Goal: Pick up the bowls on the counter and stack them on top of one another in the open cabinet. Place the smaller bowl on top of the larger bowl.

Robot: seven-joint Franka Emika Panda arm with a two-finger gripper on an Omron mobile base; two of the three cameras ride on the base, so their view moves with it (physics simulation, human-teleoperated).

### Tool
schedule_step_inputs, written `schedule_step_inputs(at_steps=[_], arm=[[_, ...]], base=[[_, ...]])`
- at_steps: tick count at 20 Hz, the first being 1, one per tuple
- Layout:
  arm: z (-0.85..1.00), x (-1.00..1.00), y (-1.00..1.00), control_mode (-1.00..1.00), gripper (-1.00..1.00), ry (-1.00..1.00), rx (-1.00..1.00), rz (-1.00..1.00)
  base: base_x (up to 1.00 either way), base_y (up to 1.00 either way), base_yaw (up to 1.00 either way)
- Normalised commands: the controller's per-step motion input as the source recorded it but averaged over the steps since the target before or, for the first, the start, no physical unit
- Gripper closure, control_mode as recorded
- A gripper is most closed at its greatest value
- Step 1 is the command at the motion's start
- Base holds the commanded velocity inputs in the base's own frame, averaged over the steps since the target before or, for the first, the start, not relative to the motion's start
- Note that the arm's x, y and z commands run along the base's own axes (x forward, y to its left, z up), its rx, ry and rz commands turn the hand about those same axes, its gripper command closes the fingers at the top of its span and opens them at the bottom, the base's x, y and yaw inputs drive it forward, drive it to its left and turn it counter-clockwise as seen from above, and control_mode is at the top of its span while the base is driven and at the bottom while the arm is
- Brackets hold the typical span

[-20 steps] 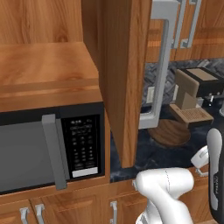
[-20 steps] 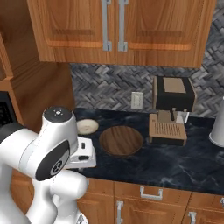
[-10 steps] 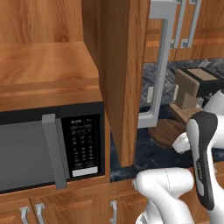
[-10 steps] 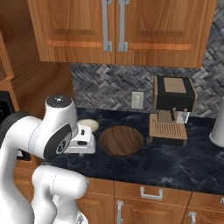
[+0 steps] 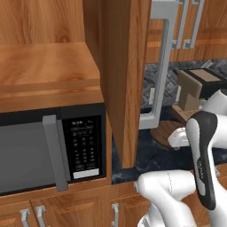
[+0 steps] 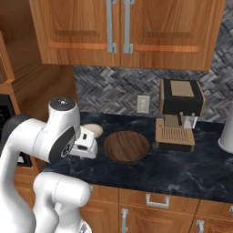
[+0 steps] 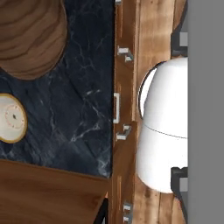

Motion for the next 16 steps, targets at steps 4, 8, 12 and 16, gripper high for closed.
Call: schedule_step_inputs(at_steps=[4, 8, 12, 16], arm=[[0.0, 0.26, 0.15, -1.0, -1.0, -0.05, 0.11, -0.14], [0.0, 0.29, 0.19, -1.0, -1.0, -0.04, 0.14, -0.16], [0.0, 0.36, 0.21, -1.0, -1.0, -0.02, 0.13, -0.18], [0.0, 0.42, 0.24, -1.0, -1.0, -0.01, 0.08, -0.17]], base=[[0.0, 0.0, 0.0], [0.0, 0.0, 0.0], [0.0, 0.0, 0.0], [0.0, 0.0, 0.0]])
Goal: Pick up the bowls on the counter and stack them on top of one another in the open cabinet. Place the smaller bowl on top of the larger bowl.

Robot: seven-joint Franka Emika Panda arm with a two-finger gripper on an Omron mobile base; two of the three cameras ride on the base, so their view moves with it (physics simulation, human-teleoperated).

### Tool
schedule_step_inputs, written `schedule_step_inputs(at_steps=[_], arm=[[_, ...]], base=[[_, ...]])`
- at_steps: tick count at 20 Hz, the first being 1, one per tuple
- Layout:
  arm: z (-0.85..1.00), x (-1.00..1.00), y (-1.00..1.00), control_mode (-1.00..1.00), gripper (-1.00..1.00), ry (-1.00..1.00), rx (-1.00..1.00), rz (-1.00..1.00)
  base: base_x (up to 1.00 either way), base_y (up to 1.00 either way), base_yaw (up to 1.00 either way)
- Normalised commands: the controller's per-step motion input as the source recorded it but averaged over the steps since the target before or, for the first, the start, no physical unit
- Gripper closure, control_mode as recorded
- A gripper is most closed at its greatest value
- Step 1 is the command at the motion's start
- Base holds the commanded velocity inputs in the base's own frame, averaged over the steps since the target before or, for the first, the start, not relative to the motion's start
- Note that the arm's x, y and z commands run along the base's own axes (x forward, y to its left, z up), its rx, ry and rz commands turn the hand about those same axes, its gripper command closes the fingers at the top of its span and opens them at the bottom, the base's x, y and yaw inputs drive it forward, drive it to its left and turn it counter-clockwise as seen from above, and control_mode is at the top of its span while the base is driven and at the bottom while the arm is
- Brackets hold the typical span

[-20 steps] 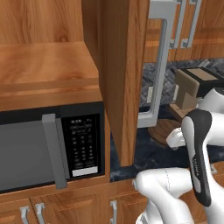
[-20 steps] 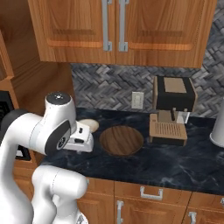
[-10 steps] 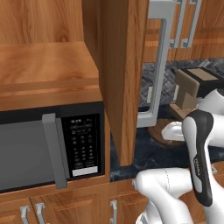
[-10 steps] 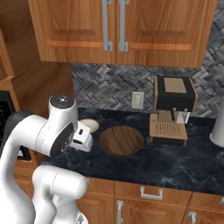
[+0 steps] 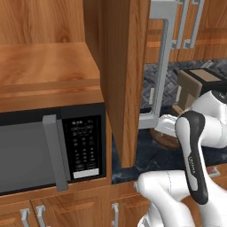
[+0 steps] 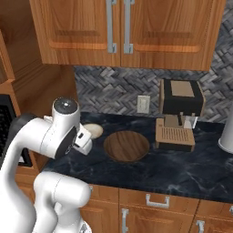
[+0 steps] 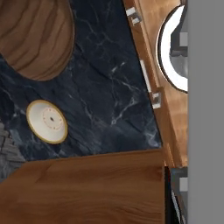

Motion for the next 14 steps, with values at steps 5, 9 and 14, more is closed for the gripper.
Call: schedule_step_inputs(at_steps=[5, 9, 14], arm=[[-0.04, 0.45, 0.25, -1.0, -1.0, 0.0, 0.01, -0.17], [-0.04, 0.11, 0.06, -1.0, -1.0, 0.01, 0.0, -0.06], [-0.06, 0.02, 0.0, -1.0, -1.0, 0.02, 0.04, 0.0]], base=[[0.0, 0.0, 0.0], [0.0, 0.0, 0.0], [0.0, 0.0, 0.0]])
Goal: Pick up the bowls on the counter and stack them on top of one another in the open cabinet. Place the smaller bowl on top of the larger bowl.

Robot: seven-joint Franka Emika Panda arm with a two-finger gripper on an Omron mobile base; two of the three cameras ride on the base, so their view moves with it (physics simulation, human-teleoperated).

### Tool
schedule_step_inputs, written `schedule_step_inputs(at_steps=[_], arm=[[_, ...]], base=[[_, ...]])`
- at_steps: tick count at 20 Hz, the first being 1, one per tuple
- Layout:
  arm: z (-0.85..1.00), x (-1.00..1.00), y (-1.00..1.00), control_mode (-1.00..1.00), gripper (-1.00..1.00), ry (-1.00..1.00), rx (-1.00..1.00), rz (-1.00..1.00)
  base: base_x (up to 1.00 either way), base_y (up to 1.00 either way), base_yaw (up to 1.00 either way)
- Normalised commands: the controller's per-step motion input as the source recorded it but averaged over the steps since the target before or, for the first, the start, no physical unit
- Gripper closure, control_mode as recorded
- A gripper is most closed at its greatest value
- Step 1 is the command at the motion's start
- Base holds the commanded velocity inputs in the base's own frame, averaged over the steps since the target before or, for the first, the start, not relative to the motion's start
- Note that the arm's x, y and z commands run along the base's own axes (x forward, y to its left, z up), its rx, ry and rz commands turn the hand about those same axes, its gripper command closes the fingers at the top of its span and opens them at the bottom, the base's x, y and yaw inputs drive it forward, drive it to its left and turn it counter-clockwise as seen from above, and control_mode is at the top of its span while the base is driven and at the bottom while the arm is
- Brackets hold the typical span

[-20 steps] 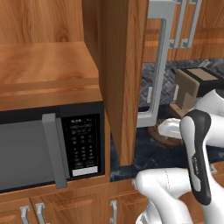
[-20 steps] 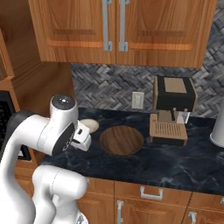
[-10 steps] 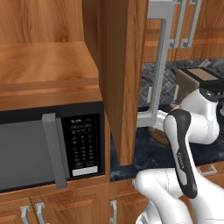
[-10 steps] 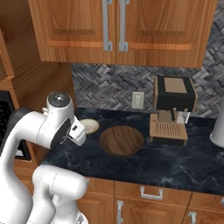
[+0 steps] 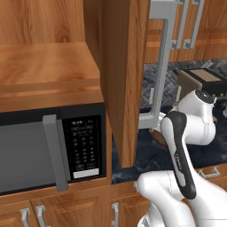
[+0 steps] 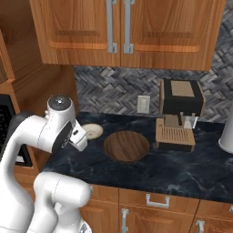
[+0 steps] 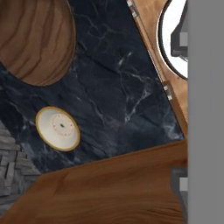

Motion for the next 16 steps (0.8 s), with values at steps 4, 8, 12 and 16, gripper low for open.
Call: schedule_step_inputs(at_steps=[4, 8, 12, 16], arm=[[-0.13, 0.24, 0.0, -1.0, -1.0, 0.04, 0.1, -0.01], [-0.22, 0.38, 0.0, -1.0, -1.0, 0.04, 0.15, -0.04], [-0.27, 0.5, 0.0, -1.0, -1.0, 0.03, 0.1, -0.06], [-0.28, 0.59, 0.0, -1.0, -1.0, 0.04, 0.03, -0.09]], base=[[0.0, 0.0, 0.0], [0.0, 0.0, 0.0], [0.0, 0.0, 0.0], [0.0, 0.0, 0.0]])
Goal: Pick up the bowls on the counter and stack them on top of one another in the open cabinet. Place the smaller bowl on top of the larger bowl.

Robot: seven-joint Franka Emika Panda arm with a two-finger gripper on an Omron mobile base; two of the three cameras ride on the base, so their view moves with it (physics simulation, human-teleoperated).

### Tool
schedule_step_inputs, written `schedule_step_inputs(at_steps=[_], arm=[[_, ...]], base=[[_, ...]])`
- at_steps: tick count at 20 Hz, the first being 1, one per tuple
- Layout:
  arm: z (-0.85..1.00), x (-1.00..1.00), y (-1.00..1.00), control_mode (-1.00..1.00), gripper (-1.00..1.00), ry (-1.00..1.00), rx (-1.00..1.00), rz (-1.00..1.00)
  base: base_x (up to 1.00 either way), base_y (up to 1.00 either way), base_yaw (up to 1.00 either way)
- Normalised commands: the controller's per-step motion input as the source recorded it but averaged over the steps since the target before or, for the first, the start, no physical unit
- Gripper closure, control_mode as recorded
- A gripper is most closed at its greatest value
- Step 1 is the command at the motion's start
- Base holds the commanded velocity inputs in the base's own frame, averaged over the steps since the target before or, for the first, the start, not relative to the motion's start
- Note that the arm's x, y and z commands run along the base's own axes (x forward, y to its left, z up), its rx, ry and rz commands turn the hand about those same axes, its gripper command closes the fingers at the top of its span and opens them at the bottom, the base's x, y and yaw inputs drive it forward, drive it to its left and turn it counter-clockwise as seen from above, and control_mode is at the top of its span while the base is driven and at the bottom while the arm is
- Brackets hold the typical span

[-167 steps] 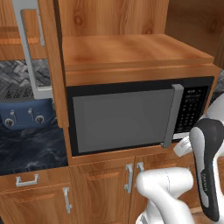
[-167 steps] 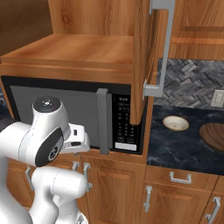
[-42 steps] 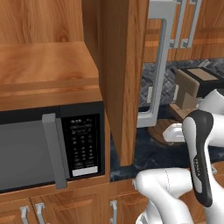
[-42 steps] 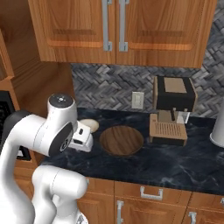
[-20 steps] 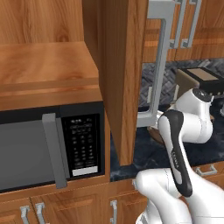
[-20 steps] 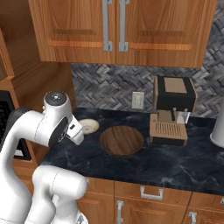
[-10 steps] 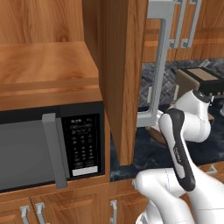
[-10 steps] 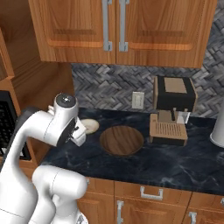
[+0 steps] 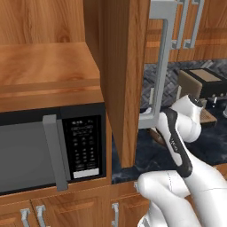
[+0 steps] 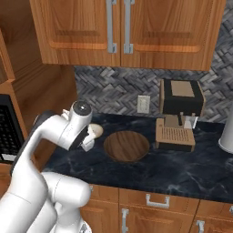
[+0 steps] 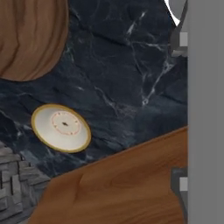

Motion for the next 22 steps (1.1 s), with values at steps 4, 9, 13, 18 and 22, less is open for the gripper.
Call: schedule_step_inputs(at_steps=[4, 9, 13, 18, 22], arm=[[-0.28, 0.65, 0.0, -1.0, -1.0, 0.04, 0.0, -0.14], [-0.26, 0.67, 0.0, -1.0, -1.0, 0.04, -0.01, -0.16], [-0.28, 0.64, 0.0, -1.0, -1.0, 0.08, 0.0, -0.15], [-0.31, 0.56, 0.0, -1.0, -1.0, 0.1, 0.0, -0.12], [-0.3, 0.57, 0.0, -1.0, -1.0, 0.12, 0.0, -0.09]], base=[[0.0, 0.0, 0.0], [0.0, 0.0, 0.0], [0.0, 0.0, 0.0], [0.0, 0.0, 0.0], [0.0, 0.0, 0.0]])
